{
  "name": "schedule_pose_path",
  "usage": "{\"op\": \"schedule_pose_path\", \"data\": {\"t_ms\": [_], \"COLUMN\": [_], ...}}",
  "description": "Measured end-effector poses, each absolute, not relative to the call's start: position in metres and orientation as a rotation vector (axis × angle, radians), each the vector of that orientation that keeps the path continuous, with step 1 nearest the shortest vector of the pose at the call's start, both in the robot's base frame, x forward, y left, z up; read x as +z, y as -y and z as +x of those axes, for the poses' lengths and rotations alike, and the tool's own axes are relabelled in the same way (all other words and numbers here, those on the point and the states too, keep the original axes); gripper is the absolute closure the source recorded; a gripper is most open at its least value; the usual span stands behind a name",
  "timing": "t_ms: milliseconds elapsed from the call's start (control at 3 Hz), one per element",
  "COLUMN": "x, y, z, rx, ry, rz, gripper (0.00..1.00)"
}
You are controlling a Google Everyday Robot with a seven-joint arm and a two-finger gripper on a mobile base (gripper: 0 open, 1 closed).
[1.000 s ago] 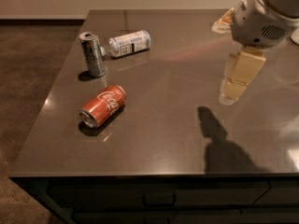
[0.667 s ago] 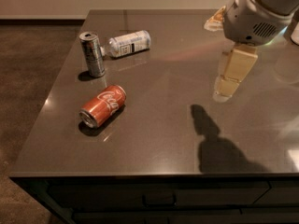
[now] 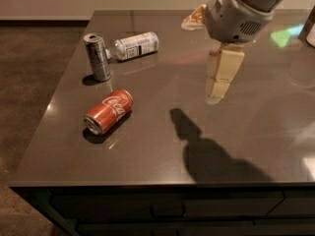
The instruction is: Pick coke can
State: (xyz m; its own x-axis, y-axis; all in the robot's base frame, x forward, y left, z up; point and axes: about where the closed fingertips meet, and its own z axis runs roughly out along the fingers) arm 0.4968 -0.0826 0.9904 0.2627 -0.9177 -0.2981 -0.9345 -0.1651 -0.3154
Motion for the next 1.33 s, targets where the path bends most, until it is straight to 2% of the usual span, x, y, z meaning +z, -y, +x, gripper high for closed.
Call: {"op": "schedule_pose_path", "data": {"t_ms": [1333], "x": [0.974], "y": [0.014], "z": [0.480], "rx": [0.093], "ry": [-1.358], "rz": [-2.359], "gripper": [0.00]}}
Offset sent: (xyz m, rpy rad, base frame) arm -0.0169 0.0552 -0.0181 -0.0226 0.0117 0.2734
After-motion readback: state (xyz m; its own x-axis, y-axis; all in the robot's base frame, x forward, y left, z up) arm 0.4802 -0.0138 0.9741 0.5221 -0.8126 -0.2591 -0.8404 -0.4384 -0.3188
